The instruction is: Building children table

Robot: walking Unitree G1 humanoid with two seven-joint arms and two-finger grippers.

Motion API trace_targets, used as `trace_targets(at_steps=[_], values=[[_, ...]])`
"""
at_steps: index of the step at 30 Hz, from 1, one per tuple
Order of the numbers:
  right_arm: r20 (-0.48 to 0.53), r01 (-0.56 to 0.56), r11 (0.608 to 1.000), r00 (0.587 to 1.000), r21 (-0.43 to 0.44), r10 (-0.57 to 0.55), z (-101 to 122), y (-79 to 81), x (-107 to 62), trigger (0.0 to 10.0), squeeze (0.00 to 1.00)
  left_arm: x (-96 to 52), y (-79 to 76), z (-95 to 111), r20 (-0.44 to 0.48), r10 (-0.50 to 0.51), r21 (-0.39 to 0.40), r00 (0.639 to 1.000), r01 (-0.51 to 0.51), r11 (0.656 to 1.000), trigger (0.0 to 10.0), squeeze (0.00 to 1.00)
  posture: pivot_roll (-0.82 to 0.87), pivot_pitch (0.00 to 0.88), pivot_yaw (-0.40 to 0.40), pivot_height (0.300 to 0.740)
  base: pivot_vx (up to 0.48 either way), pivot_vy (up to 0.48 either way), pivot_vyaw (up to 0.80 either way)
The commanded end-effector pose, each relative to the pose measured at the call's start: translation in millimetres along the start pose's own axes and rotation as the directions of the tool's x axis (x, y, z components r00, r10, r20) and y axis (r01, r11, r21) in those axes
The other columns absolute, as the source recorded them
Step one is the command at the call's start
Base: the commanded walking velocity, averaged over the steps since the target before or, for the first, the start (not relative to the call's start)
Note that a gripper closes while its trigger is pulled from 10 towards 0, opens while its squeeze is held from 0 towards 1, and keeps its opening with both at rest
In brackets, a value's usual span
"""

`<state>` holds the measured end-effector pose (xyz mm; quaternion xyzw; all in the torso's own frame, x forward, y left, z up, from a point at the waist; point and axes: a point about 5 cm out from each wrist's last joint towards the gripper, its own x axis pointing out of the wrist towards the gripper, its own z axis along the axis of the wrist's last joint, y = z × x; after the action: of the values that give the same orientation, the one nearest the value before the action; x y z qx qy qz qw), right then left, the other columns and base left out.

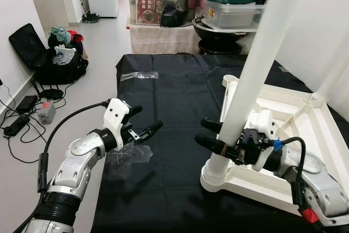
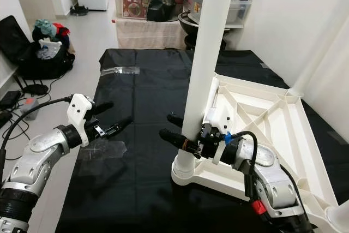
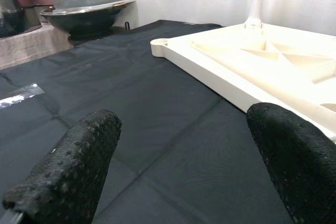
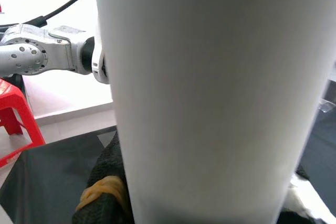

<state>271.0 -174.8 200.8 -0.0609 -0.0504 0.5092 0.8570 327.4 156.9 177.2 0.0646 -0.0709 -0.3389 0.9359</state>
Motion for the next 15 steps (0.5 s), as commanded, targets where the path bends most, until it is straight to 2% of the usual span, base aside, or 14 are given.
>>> trace_targets(at_steps=[1,5,7,8,10,11,12,13,14,15], values=[[-0.049,-0.030,0.993,0.998,0.115,0.036,-21.4,4.0,5.3,0.0,0.00,-1.2,0.9,-0.8,-0.013,-0.007,-0.001,1.000,0.007,1.000,10.0,0.00,0.06,0.000,-0.048,0.740,0.000,0.000,0.00],[-0.014,0.003,0.989,1.000,0.146,-0.001,-21.4,2.5,8.7,0.0,0.00,-1.5,0.9,-0.8,-0.014,-0.009,-0.002,1.000,0.009,1.000,10.0,0.00,0.06,0.000,-0.050,0.740,0.000,0.000,0.00],[0.002,0.082,0.981,0.996,0.176,-0.084,-24.6,0.1,11.8,0.0,0.00,-1.8,0.6,-1.0,-0.015,-0.009,-0.003,1.000,0.009,1.000,10.0,0.00,0.07,0.000,-0.052,0.740,0.000,0.000,0.00],[0.002,0.082,0.981,0.996,0.176,-0.084,-24.6,0.1,11.8,0.0,0.00,-1.8,0.6,-1.0,-0.015,-0.009,-0.003,1.000,0.009,1.000,10.0,0.00,0.07,0.000,-0.052,0.740,0.000,0.000,0.00],[-0.051,0.213,0.964,0.977,0.162,-0.207,-30.8,-1.1,17.0,0.0,0.00,-2.3,-0.3,-1.6,-0.016,-0.007,-0.003,1.000,0.007,1.000,10.0,0.00,0.07,0.000,-0.056,0.740,0.000,0.000,0.00],[-0.051,0.213,0.964,0.977,0.162,-0.207,-30.8,-1.1,17.0,0.0,0.00,-2.3,-0.3,-1.6,-0.016,-0.007,-0.003,1.000,0.007,1.000,10.0,0.00,0.07,0.000,-0.056,0.740,0.000,0.000,0.00],[-0.110,0.324,0.935,0.944,0.142,-0.311,-35.3,-2.5,21.2,0.0,0.00,-2.6,-0.6,-2.0,-0.017,-0.005,-0.003,1.000,0.005,1.000,10.0,0.00,0.07,0.000,-0.056,0.740,0.000,0.000,0.00],[-0.110,0.324,0.935,0.944,0.142,-0.311,-35.3,-2.5,21.2,0.0,0.00,-2.6,-0.6,-2.0,-0.017,-0.005,-0.003,1.000,0.005,1.000,10.0,0.00,0.07,0.000,-0.056,0.740,0.000,0.000,0.00],[-0.164,0.514,0.845,0.855,0.144,-0.492,-40.1,-7.5,23.0,0.0,0.00,-3.0,-1.2,-2.4,-0.017,-0.001,-0.004,1.000,0.001,1.000,10.0,0.00,0.06,0.000,-0.060,0.740,0.000,0.000,0.00],[-0.164,0.514,0.845,0.855,0.144,-0.492,-40.1,-7.5,23.0,0.0,0.00,-3.0,-1.2,-2.4,-0.017,-0.001,-0.004,1.000,0.001,1.000,10.0,0.00,0.06,0.000,-0.060,0.740,0.000,0.000,0.00]])
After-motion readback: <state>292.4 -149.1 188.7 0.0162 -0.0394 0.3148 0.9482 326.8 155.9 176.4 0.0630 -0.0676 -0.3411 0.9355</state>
